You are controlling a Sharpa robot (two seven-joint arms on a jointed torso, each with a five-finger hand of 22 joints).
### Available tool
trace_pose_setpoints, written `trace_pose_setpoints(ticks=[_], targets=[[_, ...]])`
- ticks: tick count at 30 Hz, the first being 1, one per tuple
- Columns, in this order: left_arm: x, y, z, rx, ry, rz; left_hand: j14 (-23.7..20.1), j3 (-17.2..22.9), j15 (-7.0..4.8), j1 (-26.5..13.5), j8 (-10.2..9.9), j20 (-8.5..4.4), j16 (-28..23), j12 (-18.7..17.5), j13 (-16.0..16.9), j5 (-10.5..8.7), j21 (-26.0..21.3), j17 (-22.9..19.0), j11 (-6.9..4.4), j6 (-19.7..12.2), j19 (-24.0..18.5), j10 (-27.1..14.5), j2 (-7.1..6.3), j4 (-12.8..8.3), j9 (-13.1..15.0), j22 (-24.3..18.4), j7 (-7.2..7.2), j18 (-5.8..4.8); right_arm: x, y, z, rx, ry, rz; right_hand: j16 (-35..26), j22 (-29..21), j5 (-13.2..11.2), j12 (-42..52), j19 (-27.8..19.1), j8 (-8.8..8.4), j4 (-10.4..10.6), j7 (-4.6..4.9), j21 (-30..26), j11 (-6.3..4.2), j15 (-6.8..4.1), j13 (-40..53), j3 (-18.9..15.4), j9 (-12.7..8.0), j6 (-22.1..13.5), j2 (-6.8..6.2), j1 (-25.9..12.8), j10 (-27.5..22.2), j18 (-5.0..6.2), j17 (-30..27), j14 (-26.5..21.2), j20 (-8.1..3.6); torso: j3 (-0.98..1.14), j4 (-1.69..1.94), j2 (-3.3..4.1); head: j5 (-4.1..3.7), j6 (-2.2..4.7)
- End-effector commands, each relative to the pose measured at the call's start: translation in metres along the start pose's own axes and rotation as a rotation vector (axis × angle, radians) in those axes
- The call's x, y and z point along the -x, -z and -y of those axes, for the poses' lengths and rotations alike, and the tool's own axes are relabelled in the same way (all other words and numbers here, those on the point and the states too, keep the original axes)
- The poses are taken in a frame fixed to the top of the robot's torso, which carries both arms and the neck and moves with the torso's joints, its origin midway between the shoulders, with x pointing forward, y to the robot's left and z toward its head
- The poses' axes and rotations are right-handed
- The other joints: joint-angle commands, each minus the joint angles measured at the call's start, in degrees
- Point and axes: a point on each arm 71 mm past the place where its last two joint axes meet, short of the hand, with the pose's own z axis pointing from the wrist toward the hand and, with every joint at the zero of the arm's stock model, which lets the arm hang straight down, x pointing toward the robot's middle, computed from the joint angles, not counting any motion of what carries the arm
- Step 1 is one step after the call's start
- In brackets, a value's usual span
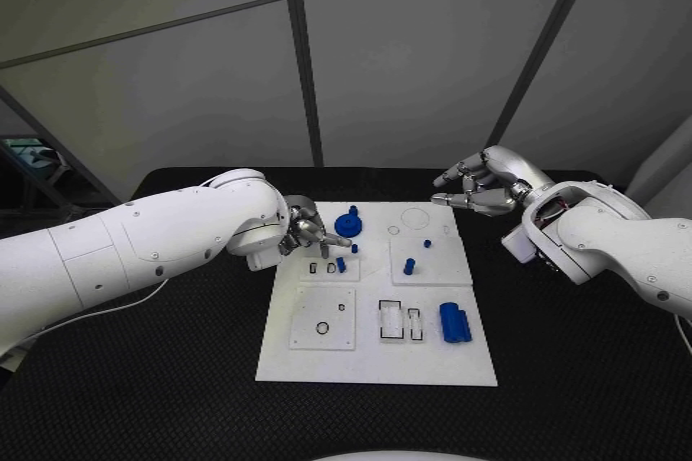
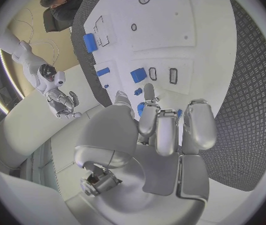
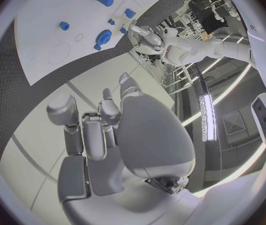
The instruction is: Assemble the parts on the task board
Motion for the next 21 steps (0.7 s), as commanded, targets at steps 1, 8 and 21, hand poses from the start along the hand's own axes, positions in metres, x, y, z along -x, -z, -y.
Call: trace_pose_setpoints(ticks=[1, 8, 21], targets=[[-0.0011, -0.0003, 0.0021, 0.007, -0.030, -0.020, 3.69, -0.37, -0.27, -0.40, 0.25, -0.07, 0.16, -0.02, 0.00, -0.13, 0.13, 6.06, -0.04, -0.56, 0.14, 0.07, -0.26, 0.01, 0.19, -0.08, 0.06, -0.23, -0.0008, -0.0011, -0.0011, -0.002, -0.005, -0.009, -0.40, -0.07, 0.20, -0.31, -0.23, 0.24, 0.01, 0.03, -0.22, -0.27, -0.37, -0.04, -0.40, 0.01, 0.25, 0.27, -0.56, -0.19, 0.72, 7.47, 3.87, -0.37, 0.00, 0.01, 0.03, -0.01, -0.19], [-0.0028, -0.0025, 0.0047, 0.006, -0.043, -0.038, 3.68, -0.02, -0.29, 1.51, 0.95, -0.10, 0.13, -0.19, -0.27, -0.05, -0.03, 6.05, -0.05, -1.34, -0.07, -0.31, -0.81, -0.91, 1.45, -0.25, 0.06, -0.17, -0.0023, -0.0022, -0.0020, -0.002, -0.006, -0.014, -0.40, -0.07, 0.20, -0.31, -0.23, 0.24, 0.01, 0.03, -0.22, -0.27, -0.37, -0.04, -0.40, 0.01, 0.25, 0.27, -0.56, -0.19, 0.72, 7.47, 3.87, -0.37, -0.04, -0.03, 0.09, -0.06, -0.31], [-0.0085, -0.0061, 0.0083, 0.008, -0.069, -0.072, 3.68, 0.03, -0.29, 1.53, 0.98, -0.10, 0.12, -0.28, -0.39, -0.02, -0.03, 6.04, -0.04, -1.39, -0.07, -0.39, -0.73, -0.87, 1.53, -0.23, 0.07, -0.18, -0.0043, -0.0035, -0.0033, 0.000, -0.007, -0.021, -0.41, -0.19, 0.28, -0.30, -0.28, 0.24, 0.04, 0.02, -0.30, -0.28, -0.38, -0.03, -0.43, -0.01, 0.23, 0.30, -0.60, -0.17, 0.74, 7.48, 3.88, -0.39, -0.01, 0.02, 0.10, -0.21, -0.61]])
